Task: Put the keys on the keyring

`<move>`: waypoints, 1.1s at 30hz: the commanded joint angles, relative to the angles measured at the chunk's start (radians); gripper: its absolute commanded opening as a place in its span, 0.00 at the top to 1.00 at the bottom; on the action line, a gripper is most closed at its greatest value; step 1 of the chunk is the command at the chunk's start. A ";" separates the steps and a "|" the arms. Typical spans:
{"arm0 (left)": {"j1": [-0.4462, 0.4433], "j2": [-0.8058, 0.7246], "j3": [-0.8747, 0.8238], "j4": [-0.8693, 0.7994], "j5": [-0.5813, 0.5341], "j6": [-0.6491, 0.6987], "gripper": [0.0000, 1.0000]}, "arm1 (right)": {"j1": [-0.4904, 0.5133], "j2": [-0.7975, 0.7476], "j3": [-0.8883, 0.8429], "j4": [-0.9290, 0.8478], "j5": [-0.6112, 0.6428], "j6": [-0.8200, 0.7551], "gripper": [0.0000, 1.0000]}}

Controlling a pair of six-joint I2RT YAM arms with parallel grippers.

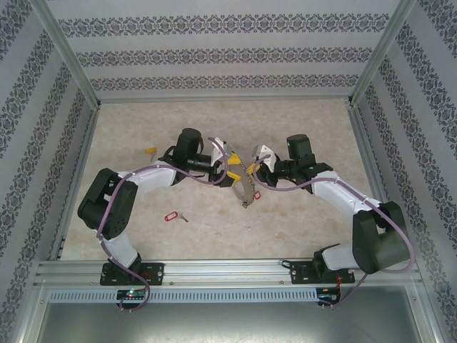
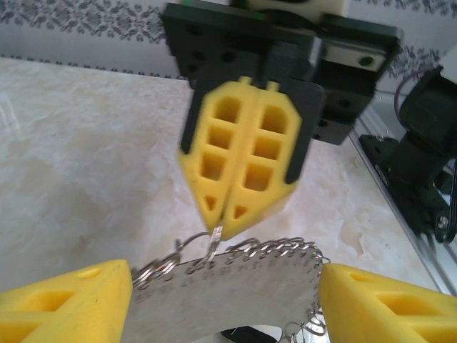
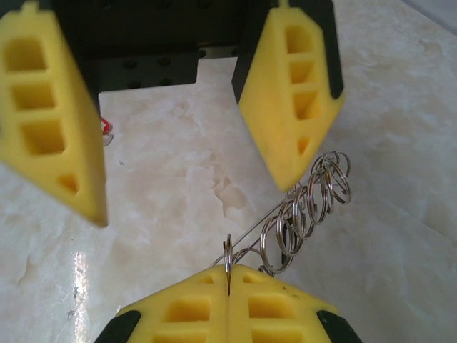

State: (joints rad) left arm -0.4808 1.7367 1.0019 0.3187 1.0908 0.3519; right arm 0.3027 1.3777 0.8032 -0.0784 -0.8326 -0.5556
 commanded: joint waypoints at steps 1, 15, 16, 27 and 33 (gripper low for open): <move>-0.021 -0.012 0.025 -0.050 0.007 0.137 0.32 | -0.006 -0.048 0.008 0.030 -0.057 0.004 1.00; -0.036 0.001 -0.024 0.166 -0.066 0.022 0.60 | 0.020 -0.039 0.010 0.023 -0.022 -0.029 1.00; -0.037 0.000 -0.016 0.146 -0.055 0.028 0.61 | 0.023 -0.036 0.012 0.023 -0.023 -0.029 1.00; -0.038 0.013 0.017 0.009 -0.009 0.099 0.77 | 0.027 -0.019 0.018 0.043 -0.034 -0.026 1.00; -0.038 0.014 0.023 -0.012 0.009 0.104 0.77 | 0.024 0.005 0.030 0.065 -0.060 0.028 1.00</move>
State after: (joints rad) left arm -0.5049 1.7401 0.9958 0.3328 1.0473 0.4274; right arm 0.3233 1.3708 0.7994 -0.0647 -0.8284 -0.5594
